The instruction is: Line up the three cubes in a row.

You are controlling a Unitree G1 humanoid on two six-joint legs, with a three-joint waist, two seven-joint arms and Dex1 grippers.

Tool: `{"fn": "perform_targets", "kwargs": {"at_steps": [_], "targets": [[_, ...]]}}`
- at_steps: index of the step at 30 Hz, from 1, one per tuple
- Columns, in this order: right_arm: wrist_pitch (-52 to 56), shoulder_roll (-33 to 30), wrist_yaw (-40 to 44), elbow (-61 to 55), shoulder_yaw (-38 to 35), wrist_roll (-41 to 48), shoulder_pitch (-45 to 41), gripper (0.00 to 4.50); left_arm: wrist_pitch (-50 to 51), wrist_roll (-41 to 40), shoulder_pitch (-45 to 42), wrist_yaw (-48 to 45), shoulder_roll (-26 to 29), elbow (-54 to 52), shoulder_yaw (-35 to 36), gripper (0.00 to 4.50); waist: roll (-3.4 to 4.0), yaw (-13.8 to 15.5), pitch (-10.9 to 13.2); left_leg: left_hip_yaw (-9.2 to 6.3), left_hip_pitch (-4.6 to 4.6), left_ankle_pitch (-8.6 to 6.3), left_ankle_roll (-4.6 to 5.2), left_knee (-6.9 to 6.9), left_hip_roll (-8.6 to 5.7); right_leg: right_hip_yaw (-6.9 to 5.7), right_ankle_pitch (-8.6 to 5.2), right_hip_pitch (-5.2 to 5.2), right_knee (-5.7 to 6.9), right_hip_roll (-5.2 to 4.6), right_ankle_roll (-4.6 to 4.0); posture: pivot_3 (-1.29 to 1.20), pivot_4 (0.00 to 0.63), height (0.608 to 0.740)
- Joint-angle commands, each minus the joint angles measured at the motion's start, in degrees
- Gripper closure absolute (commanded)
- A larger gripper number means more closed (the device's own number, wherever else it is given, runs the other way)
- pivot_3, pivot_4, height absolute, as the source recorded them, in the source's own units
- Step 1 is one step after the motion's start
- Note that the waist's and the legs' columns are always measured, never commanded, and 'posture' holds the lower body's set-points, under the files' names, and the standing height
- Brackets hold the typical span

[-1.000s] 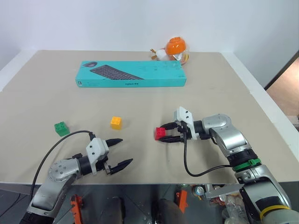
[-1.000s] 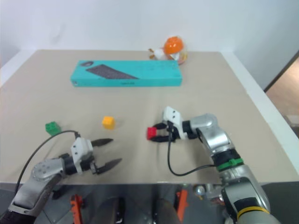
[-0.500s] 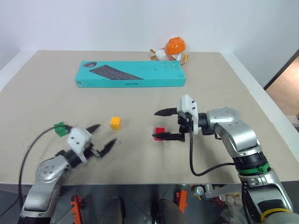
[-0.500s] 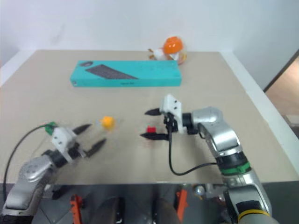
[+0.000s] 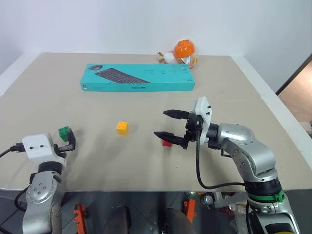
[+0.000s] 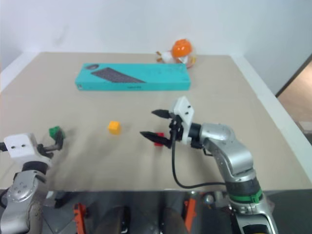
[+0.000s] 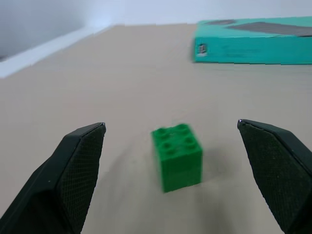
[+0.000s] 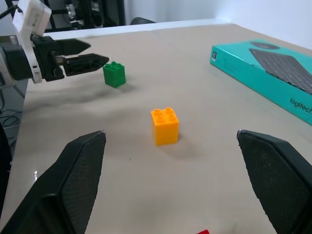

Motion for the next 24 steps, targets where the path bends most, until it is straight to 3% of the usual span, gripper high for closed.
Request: {"fn": "perform_targets", "kwargs": {"at_steps": [1,16,24], "targets": [[-2.14,0.42,-0.7,0.15,0.07,-0.54,-1.54,0.05,1.56,-0.68,-1.92,1.93,-0.79,-0.62,0.47,0.0,-0.01,0.0,0.0,0.0,0.0,0.0,0.0,0.0,0.0,0.0,0.01,0.0,0.0,0.01,0.01,0.0,0.15,0.74],[-4.15,-0.32,-1.35,1.16,-0.86,-1.65,-1.21,0.05,5.45,-1.22,-8.14,4.97,-1.64,6.3,0.49,0.0,-0.04,0.0,0.01,-0.06,-0.03,0.0,-0.01,-0.03,0.0,-0.02,0.05,-0.01,0.0,0.09,0.1,0.0,0.15,0.74],[-3.12,-2.46,5.04,-3.31,0.78,3.44,0.73,0.05,7.64,-1.76,-8.99,5.77,-1.8,7.58,0.3,0.0,-0.06,0.0,0.02,-0.07,-0.04,-0.01,-0.02,-0.04,0.01,-0.02,0.04,-0.02,-0.01,0.08,0.12,0.0,0.15,0.74]]}}
